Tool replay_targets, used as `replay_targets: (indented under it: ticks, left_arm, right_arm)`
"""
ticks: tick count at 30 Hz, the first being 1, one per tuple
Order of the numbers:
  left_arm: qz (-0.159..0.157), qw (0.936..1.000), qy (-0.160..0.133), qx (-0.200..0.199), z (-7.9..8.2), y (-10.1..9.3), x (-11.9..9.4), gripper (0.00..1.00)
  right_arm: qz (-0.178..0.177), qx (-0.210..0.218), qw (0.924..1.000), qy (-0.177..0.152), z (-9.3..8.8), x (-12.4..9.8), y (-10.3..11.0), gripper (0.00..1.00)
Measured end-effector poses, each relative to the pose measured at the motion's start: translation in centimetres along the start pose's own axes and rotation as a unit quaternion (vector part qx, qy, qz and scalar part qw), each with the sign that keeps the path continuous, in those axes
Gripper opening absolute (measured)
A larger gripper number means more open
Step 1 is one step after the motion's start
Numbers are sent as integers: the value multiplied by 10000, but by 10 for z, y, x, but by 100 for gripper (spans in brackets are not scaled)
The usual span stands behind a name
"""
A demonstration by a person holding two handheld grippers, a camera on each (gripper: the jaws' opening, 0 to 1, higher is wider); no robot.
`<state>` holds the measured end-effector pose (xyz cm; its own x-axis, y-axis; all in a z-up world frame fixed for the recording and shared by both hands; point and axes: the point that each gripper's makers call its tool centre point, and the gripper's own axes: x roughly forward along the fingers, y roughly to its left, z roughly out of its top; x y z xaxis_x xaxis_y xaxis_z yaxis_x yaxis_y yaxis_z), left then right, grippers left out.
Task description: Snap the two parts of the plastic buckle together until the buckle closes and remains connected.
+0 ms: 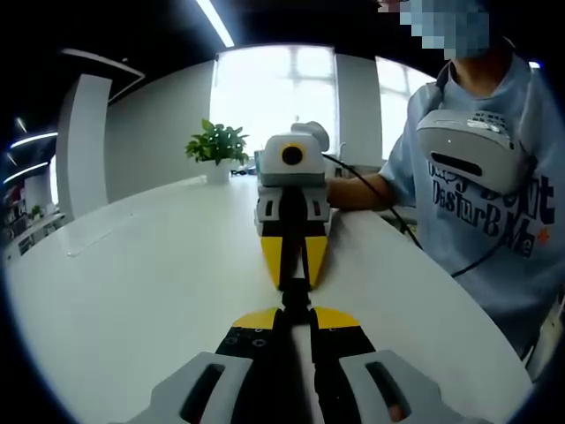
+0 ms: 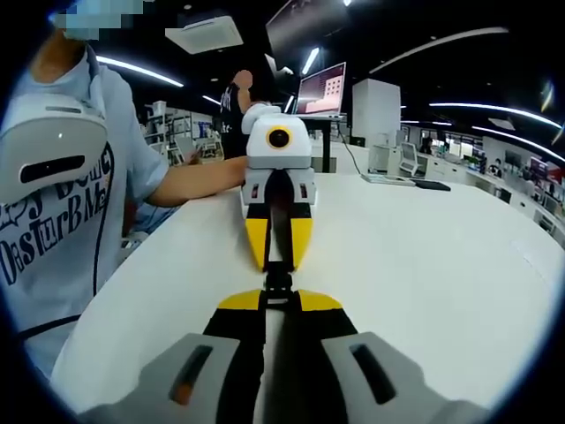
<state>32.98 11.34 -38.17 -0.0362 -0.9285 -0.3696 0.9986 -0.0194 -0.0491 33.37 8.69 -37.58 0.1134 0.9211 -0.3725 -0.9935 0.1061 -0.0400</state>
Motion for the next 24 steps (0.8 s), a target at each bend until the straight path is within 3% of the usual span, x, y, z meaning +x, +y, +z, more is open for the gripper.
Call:
replay_targets:
  ticks: [24]
  left_arm:
    - [-22,10000,48,36,2,-2,3,11]
  right_arm:
    - [28,-144,9999,45,1,0,2,11]
